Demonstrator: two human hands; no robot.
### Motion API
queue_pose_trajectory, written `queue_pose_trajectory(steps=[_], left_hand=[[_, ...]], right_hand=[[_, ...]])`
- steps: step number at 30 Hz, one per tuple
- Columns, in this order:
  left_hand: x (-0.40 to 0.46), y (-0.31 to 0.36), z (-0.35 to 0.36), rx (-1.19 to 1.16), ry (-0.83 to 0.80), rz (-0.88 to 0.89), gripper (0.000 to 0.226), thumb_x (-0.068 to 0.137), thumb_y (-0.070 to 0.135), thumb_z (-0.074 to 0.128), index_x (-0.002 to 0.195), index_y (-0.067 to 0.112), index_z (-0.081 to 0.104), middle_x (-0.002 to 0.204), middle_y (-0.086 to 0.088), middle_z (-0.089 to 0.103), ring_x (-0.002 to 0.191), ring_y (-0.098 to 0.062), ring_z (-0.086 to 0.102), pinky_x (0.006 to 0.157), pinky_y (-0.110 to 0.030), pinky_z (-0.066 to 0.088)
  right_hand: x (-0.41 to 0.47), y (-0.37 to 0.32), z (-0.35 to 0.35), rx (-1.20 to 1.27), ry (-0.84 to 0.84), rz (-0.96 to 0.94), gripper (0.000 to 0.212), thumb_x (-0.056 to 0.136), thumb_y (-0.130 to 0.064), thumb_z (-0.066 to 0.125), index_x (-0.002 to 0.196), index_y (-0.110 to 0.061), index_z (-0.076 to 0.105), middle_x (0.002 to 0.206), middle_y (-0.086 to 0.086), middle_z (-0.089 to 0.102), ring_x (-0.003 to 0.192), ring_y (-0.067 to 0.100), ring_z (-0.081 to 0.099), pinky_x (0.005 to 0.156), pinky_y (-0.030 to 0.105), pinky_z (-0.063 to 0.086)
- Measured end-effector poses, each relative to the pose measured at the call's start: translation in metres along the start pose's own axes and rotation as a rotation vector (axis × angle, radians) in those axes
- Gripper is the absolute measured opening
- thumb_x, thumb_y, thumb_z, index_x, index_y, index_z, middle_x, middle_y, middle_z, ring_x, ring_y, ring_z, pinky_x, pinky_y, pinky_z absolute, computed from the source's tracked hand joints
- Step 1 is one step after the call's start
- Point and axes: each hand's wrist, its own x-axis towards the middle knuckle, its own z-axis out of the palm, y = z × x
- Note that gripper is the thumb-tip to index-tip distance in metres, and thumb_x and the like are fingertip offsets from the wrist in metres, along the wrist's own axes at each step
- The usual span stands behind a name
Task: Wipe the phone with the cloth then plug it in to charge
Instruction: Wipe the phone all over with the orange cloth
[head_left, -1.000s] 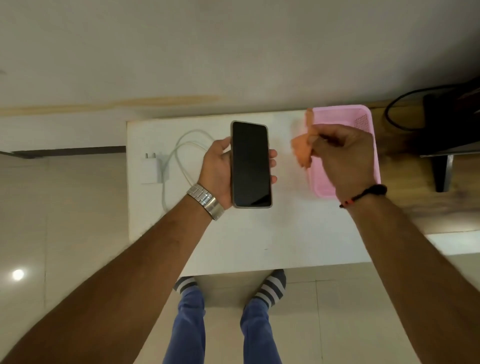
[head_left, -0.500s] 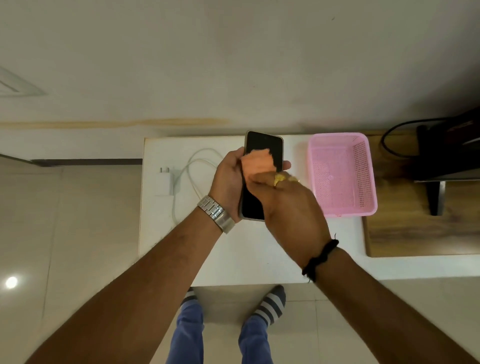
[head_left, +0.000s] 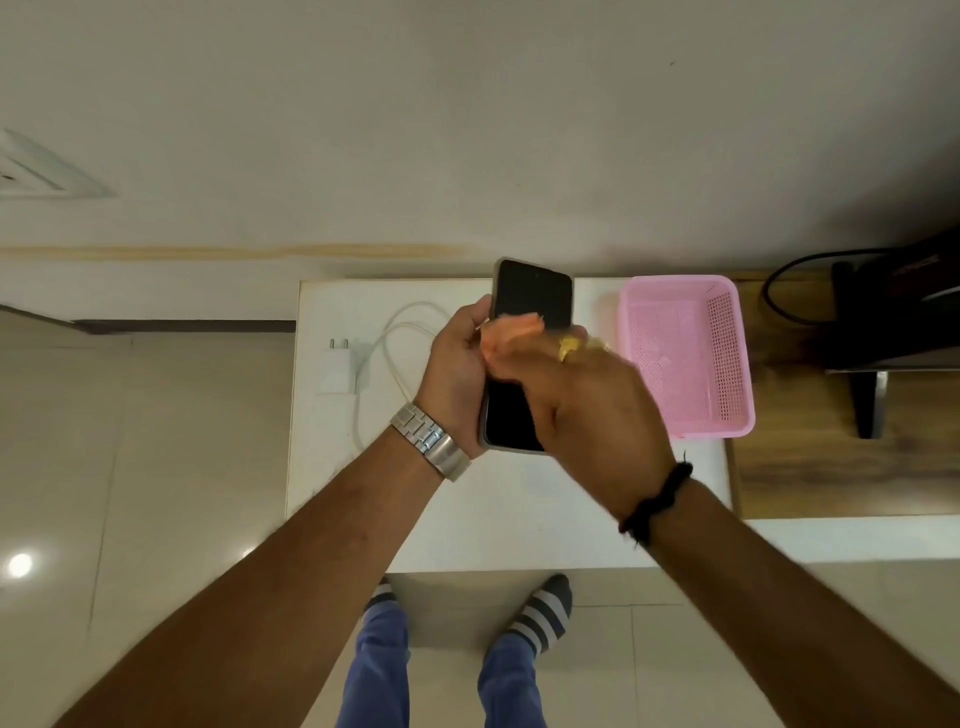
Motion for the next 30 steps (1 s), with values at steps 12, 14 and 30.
queue_pose_trajectory(steps=[12, 14, 30], left_hand=[[-0.006, 0.001, 0.005, 0.018, -0.016, 0.014, 0.045, 0.093, 0.052, 0.055, 0.101, 0.013, 0.076, 0.099, -0.009, 0.072, 0.093, -0.028, 0.068, 0.095, -0.04, 0.052], [-0.007, -0.004, 0.008, 0.036, -0.026, 0.008, 0.041, 0.095, 0.051, 0.053, 0.09, 0.017, 0.076, 0.084, -0.005, 0.074, 0.08, -0.025, 0.07, 0.076, -0.034, 0.058], [-0.014, 0.015, 0.02, -0.034, -0.03, 0.021, 0.037, 0.098, 0.045, 0.049, 0.113, 0.014, 0.062, 0.118, -0.01, 0.054, 0.109, -0.029, 0.054, 0.112, -0.044, 0.029]], right_hand=[[0.018, -0.012, -0.013, 0.023, 0.248, -0.01, 0.028, 0.095, -0.011, 0.056, 0.115, -0.012, 0.076, 0.119, 0.003, 0.074, 0.111, 0.021, 0.068, 0.101, 0.034, 0.052], [0.04, -0.004, -0.024, -0.009, 0.315, 0.049, 0.03, 0.095, -0.008, 0.055, 0.115, -0.014, 0.076, 0.123, -0.001, 0.073, 0.115, 0.019, 0.066, 0.1, 0.033, 0.051], [0.032, -0.025, -0.02, -0.109, 0.242, 0.059, 0.042, 0.095, -0.02, 0.039, 0.117, -0.009, 0.073, 0.118, 0.013, 0.072, 0.109, 0.034, 0.066, 0.092, 0.043, 0.054]])
